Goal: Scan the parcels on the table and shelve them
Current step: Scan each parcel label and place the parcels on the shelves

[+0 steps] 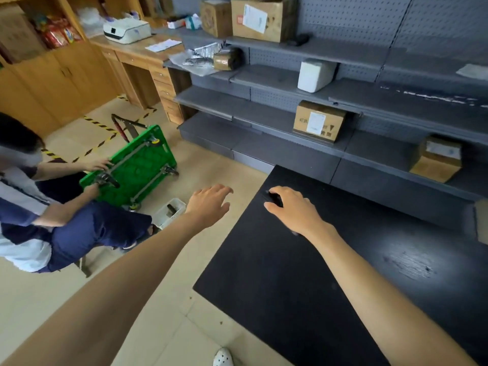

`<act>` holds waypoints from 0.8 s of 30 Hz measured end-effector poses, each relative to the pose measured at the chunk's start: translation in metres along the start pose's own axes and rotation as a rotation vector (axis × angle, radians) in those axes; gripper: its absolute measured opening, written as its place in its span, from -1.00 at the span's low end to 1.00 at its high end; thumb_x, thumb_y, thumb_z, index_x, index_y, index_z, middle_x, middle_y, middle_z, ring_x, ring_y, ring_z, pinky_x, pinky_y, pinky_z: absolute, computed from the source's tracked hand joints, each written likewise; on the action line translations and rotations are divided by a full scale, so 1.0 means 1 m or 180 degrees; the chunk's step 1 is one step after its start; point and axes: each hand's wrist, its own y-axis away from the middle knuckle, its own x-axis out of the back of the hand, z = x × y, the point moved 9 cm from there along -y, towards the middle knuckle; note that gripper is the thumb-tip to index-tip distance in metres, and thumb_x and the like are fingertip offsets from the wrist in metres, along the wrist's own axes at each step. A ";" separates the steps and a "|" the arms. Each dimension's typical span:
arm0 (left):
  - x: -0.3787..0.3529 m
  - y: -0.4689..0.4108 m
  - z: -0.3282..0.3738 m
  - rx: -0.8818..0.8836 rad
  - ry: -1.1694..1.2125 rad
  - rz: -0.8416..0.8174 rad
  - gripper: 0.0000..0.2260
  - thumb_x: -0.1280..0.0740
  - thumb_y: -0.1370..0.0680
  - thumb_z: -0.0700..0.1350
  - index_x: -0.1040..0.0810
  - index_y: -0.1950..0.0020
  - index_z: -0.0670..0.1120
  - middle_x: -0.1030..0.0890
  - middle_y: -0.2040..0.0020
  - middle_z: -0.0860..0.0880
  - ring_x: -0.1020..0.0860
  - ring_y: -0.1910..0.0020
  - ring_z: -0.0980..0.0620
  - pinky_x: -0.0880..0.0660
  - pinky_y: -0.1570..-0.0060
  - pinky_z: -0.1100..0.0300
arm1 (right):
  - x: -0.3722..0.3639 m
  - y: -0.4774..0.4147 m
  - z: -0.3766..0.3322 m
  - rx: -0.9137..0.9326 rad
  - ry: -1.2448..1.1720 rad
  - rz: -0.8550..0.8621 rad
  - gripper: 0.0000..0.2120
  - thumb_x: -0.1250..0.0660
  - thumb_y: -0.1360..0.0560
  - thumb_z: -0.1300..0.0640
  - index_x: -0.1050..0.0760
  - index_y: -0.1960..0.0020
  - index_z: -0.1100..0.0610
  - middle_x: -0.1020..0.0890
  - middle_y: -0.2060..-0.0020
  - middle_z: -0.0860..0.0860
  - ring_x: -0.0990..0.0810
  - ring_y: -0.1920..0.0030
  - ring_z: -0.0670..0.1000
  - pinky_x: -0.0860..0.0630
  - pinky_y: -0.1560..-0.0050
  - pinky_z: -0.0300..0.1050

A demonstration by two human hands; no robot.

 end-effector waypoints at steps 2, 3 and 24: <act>-0.001 -0.027 -0.013 -0.0102 0.0026 0.0003 -0.65 -0.18 -0.64 0.04 -0.36 -0.44 0.07 -0.42 -0.43 0.03 -0.46 -0.32 -0.11 -0.38 -0.27 -0.03 | -0.007 -0.023 -0.003 -0.0119 -0.0017 0.0028 -0.57 -0.22 -0.62 -0.10 -0.37 -0.45 0.01 -0.50 -0.34 -0.01 -0.52 -0.26 0.12 -0.46 -0.22 0.13; -0.002 -0.040 -0.017 -0.0155 0.0043 -0.0015 -0.65 -0.18 -0.64 0.03 -0.37 -0.43 0.06 -0.42 -0.43 0.02 -0.46 -0.32 -0.11 -0.38 -0.27 -0.04 | -0.010 -0.034 -0.002 -0.0165 -0.0035 0.0046 -0.58 -0.22 -0.62 -0.09 -0.38 -0.45 0.00 -0.50 -0.34 0.00 -0.52 -0.26 0.13 -0.45 -0.19 0.11; -0.156 -0.273 0.034 -0.0782 0.0237 -0.0821 -0.64 -0.15 -0.66 0.02 -0.33 -0.47 0.07 -0.40 -0.46 0.02 -0.44 -0.34 -0.10 -0.39 -0.29 -0.05 | -0.113 -0.273 0.191 -0.1656 -0.0182 0.0349 -0.48 -0.24 -0.65 0.00 -0.19 -0.57 -0.02 -0.22 -0.54 0.00 -0.34 -0.41 0.33 -0.38 -0.33 0.34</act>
